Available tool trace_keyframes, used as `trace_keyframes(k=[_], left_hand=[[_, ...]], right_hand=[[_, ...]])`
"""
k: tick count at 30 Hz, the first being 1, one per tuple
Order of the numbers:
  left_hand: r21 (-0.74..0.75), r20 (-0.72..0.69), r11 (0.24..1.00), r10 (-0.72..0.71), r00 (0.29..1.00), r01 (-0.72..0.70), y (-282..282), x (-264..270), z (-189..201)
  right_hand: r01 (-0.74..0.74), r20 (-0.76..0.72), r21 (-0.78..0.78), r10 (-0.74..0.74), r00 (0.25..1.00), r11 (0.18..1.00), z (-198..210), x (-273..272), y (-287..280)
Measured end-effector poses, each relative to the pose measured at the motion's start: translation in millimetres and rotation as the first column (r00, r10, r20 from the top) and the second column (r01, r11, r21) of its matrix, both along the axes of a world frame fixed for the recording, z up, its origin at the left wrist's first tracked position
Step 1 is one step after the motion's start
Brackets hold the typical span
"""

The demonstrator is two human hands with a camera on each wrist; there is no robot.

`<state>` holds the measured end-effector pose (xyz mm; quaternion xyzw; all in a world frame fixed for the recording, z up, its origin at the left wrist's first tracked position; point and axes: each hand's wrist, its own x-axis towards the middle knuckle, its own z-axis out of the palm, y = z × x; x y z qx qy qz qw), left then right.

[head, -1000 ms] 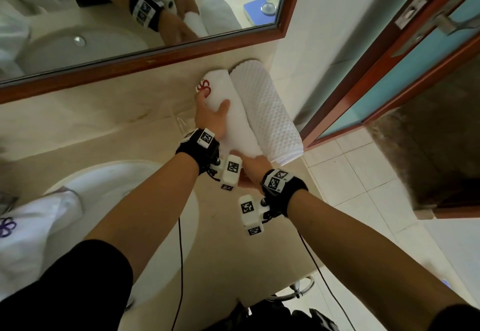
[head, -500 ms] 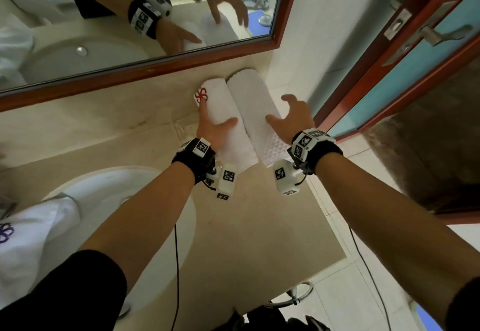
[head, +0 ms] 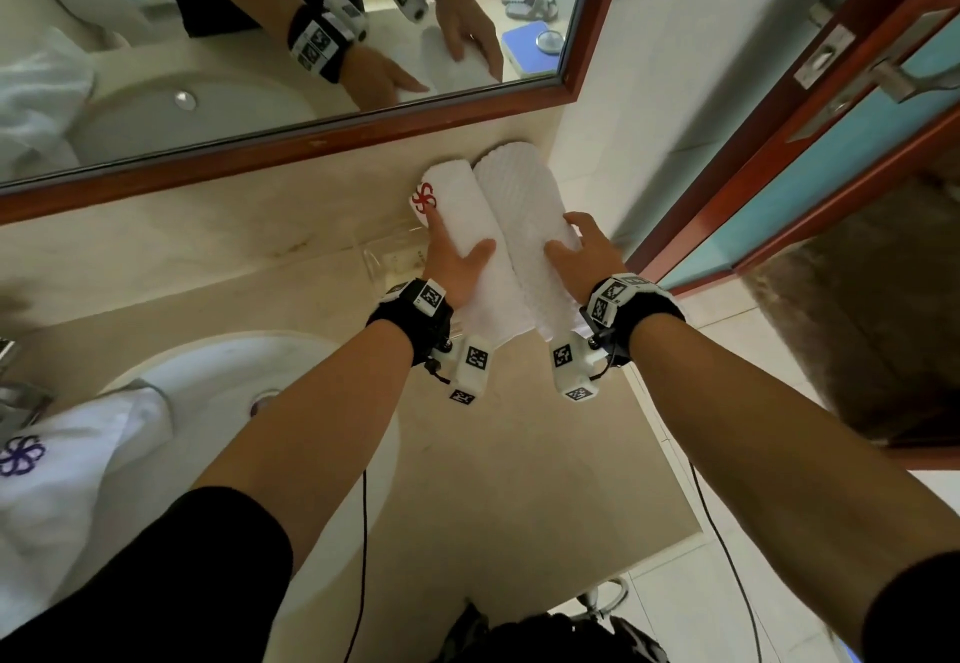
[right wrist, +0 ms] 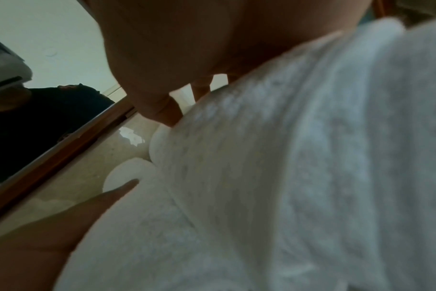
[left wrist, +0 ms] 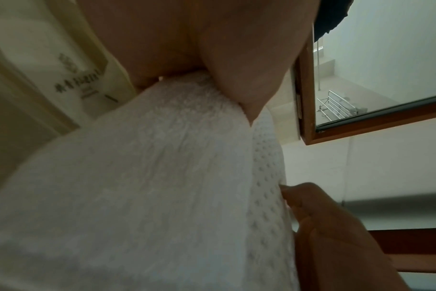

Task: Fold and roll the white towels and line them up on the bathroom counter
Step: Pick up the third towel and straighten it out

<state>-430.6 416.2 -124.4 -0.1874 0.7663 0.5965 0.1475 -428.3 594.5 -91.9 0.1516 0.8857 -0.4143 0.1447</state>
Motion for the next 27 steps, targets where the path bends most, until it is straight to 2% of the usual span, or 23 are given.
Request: trace_keyframes(k=[4, 8, 12, 16, 18, 22, 27], left_hand=[[-0.087, 0.047, 0.996, -0.009, 0.999, 0.013, -3.8, -0.1, 4.7], [0.033, 0.02, 0.997, 0.073, 0.997, -0.074, -10.6, -0.4, 8.9], [0.097, 0.017, 0.987, 0.13, 0.991, -0.131, -14.6, 6.9, 16.1], [0.175, -0.004, 0.967, 0.186, 0.983, -0.183, -17.2, 22.5, 23.1], [0.22, -0.009, 0.955, 0.205, 0.979, -0.198, -17.9, 32.3, 28.5], [0.198, -0.033, 0.95, 0.254, 0.967, -0.243, -19.1, 52.5, 37.9], [0.12, -0.063, 0.96, 0.262, 0.963, -0.254, -38.7, 96.8, 50.0]], right_hand=[[-0.025, 0.025, 0.05, 0.023, 0.999, 0.998, 2.5, -3.7, 3.4], [-0.027, 0.006, 0.062, 0.027, 1.0, 0.998, 7.5, -6.0, 8.4], [0.071, -0.085, -0.006, -0.071, 0.994, 0.997, 12.7, 1.8, 14.8], [0.053, -0.164, -0.015, -0.055, 0.985, 0.998, 23.9, 11.9, 10.8], [0.011, -0.221, -0.022, -0.015, 0.975, 1.0, 32.5, 19.1, 5.1], [-0.16, -0.319, -0.013, 0.147, 0.936, 0.987, 46.8, 38.8, -16.4], [-0.324, -0.292, -0.122, 0.278, 0.915, 0.938, 54.0, 64.7, -56.3]])
